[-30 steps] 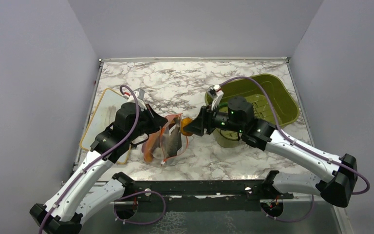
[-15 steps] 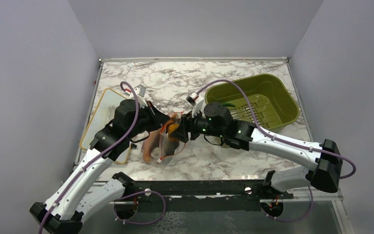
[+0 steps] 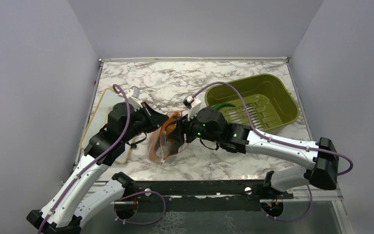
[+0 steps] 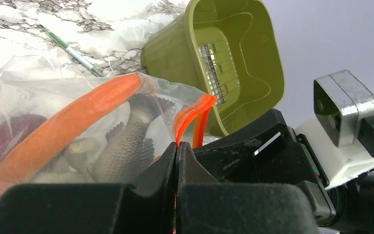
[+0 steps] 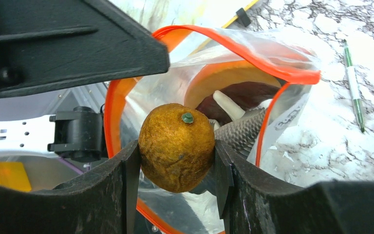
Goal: Place the food in the zip-top bag and seal the zipper
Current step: Place the fake fruit in the zipper food storage bag.
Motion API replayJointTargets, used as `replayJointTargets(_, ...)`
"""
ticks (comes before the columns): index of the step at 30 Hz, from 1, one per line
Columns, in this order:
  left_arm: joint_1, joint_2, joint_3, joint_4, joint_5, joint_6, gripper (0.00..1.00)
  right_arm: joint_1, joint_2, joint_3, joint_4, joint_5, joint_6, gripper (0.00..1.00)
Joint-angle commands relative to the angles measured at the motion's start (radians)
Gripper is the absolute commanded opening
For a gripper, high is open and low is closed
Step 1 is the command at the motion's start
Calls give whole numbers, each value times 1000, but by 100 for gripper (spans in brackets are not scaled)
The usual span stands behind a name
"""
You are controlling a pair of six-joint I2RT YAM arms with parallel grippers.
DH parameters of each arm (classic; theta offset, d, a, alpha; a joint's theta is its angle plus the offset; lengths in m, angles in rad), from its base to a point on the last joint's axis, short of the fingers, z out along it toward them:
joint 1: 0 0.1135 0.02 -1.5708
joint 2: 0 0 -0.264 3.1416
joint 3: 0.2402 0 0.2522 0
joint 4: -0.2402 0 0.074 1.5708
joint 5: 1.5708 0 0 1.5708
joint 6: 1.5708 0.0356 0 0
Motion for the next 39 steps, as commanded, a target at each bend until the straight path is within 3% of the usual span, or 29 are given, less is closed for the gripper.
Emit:
replayJointTargets(1,-1,-13,47,36,1,-20,0,8,14,11,-6,83,29,50)
replayJointTargets(5,-2,-4,52,39,6,-28,0,8,17,-29,72,57,16,51)
replayJointTargets(23,-1,-14,29,48,-27,-33,0,8,7,-61,137,-10,13,66)
replayJointTargets(33,-3,-1,32,49,-50,4,0,8,-74,-3,69,-77,-38,64)
replayJointTargets(39,-1,-10,20,47,-58,21,0,5,-110,22,-17,20,-79,63)
